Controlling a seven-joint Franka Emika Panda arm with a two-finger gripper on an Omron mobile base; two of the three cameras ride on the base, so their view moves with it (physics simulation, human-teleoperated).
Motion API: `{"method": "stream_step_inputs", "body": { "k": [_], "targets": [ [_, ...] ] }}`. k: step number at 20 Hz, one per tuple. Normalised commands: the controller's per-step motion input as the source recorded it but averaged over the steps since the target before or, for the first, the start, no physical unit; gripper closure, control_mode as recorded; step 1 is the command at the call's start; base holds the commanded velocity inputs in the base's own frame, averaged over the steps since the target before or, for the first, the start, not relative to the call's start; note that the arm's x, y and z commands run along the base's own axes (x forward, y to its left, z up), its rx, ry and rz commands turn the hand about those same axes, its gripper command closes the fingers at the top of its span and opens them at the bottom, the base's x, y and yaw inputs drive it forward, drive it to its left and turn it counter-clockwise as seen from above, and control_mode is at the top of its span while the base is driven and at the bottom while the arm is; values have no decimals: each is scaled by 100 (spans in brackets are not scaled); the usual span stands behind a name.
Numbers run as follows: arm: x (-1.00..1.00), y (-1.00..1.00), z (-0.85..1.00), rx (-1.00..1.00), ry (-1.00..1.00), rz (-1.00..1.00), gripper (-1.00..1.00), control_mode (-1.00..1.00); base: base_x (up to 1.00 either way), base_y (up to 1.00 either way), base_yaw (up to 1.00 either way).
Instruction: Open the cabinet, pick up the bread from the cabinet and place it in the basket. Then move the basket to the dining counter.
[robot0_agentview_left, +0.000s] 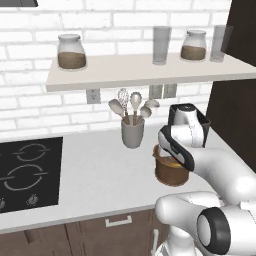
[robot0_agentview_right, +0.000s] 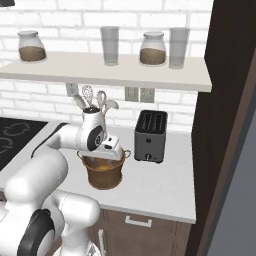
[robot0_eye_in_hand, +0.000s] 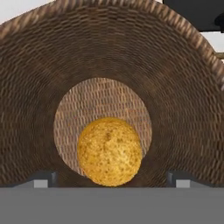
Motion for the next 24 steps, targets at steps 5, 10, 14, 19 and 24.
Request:
{"method": "stream_step_inputs", "body": {
  "k": [5, 10, 14, 19, 24],
  "targets": [
    [-15, -1, 20, 0, 0, -6, -100, -100, 0, 0, 0],
    [-61, -10, 60, 0, -2, -39, -100, -100, 0, 0, 0],
    [-37, -40, 29, 0, 0, -53, -100, -100, 0, 0, 0],
    [3, -59, -29, 9, 2, -46, -100, -100, 0, 0, 0],
    [7, 0, -23, 20, -6, -8, -100, -100, 0, 0, 0]
  ]
}}
